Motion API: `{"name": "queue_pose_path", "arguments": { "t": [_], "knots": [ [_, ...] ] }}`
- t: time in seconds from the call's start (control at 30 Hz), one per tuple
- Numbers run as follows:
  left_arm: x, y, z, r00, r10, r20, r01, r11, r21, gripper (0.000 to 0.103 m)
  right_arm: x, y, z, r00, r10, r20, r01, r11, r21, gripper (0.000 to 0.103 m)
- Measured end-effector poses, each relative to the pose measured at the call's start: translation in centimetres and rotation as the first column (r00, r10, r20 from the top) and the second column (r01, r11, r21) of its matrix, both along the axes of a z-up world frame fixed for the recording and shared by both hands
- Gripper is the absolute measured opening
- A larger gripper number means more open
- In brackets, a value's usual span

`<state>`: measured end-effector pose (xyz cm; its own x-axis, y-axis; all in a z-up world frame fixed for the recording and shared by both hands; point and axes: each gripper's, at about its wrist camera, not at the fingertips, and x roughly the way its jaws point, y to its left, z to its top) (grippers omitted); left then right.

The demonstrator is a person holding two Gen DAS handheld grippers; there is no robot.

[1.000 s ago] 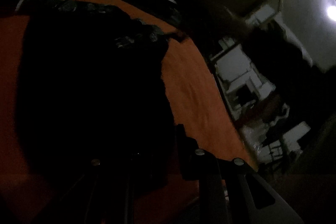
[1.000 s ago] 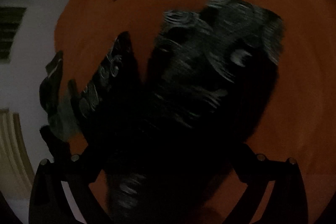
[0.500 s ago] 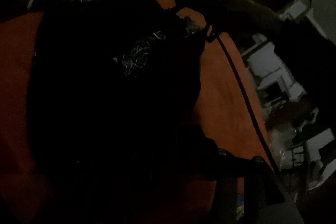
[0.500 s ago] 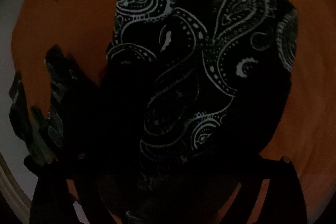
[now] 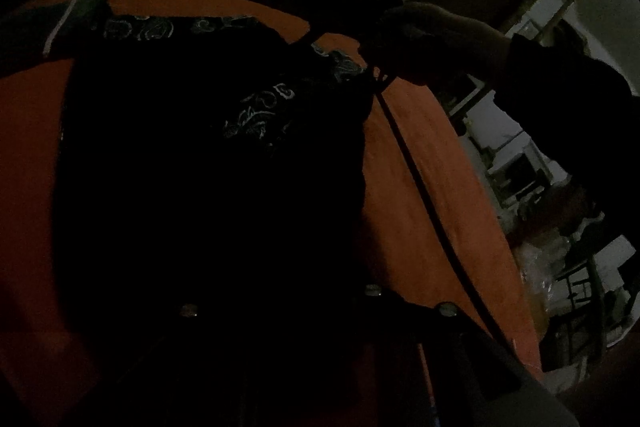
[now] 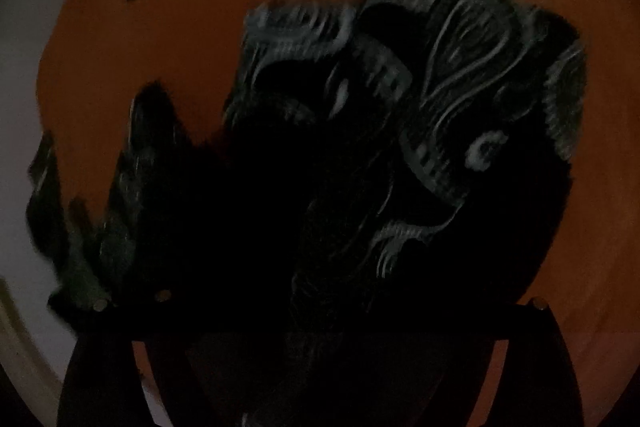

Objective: Fold clothes

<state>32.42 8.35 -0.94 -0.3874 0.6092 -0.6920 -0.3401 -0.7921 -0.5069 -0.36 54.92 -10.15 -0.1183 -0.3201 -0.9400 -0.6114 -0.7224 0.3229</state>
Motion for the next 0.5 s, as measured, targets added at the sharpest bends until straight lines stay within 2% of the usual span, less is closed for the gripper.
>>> {"name": "queue_pose_path", "arguments": {
  "t": [0.27,0.4,0.5],
  "knots": [
    [-1.1,2.3,-0.4,0.999,-0.027,-0.027,0.027,1.0,-0.011,0.013,-0.7,0.2,-1.4,1.0,0.007,0.013,-0.007,1.0,0.021,0.087],
    [-0.6,2.9,-0.3,0.997,-0.056,-0.053,0.055,0.998,-0.032,0.013,-0.9,-1.1,-0.4,0.997,0.076,0.027,-0.077,0.995,0.061,0.087],
    [-0.7,3.3,-0.8,0.996,-0.071,-0.051,0.068,0.996,-0.049,0.013,-1.8,-3.1,-0.4,0.985,0.157,0.077,-0.167,0.976,0.138,0.087]
  ]
}}
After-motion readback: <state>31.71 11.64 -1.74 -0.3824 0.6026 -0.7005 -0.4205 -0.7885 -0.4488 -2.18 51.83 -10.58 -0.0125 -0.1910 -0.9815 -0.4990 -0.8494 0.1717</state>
